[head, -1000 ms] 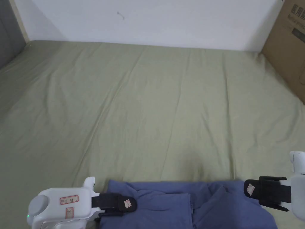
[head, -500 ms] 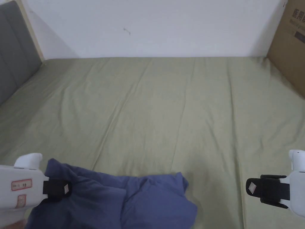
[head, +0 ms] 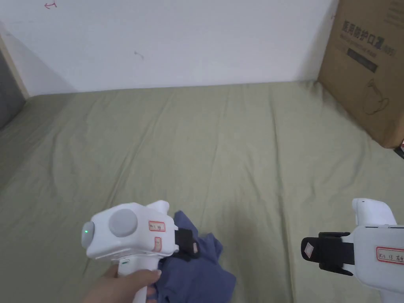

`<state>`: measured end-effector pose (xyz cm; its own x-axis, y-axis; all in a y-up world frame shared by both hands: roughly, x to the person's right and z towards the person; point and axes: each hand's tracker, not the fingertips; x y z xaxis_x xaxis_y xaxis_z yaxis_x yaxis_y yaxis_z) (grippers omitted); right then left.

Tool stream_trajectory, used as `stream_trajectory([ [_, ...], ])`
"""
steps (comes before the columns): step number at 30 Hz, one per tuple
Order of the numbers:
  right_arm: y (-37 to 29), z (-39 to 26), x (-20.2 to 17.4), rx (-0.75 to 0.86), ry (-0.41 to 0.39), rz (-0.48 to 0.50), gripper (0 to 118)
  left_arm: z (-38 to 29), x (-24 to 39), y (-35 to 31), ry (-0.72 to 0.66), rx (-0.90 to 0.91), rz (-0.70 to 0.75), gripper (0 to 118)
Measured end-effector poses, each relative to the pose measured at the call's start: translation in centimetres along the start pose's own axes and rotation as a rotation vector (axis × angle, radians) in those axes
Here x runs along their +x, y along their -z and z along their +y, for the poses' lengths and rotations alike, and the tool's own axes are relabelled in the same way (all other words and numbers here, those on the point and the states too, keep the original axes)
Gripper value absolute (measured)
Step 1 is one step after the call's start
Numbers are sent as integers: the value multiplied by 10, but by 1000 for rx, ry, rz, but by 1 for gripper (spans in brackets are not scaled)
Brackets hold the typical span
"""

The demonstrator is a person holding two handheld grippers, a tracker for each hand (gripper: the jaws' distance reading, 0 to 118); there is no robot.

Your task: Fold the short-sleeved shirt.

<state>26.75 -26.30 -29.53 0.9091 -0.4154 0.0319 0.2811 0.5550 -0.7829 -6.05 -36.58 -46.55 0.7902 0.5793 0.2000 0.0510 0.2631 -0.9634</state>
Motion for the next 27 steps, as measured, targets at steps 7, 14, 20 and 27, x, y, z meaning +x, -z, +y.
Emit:
stream_trajectory([
  [7, -2, -3, 14, 3, 27, -12, 0, -5, -14, 4, -131, 106, -333, 117],
  [14, 5, -2, 19, -5, 38, -14, 0, -11, 4, -59, 227, 197, -30, 79],
  [20, 6, 2, 19, 9, 45, -8, 0, -18, 26, -18, 367, 78, 67, 0],
  [27, 4, 3, 21, 7, 46, -19, 0, -22, 26, 86, 256, -86, 79, 0],
])
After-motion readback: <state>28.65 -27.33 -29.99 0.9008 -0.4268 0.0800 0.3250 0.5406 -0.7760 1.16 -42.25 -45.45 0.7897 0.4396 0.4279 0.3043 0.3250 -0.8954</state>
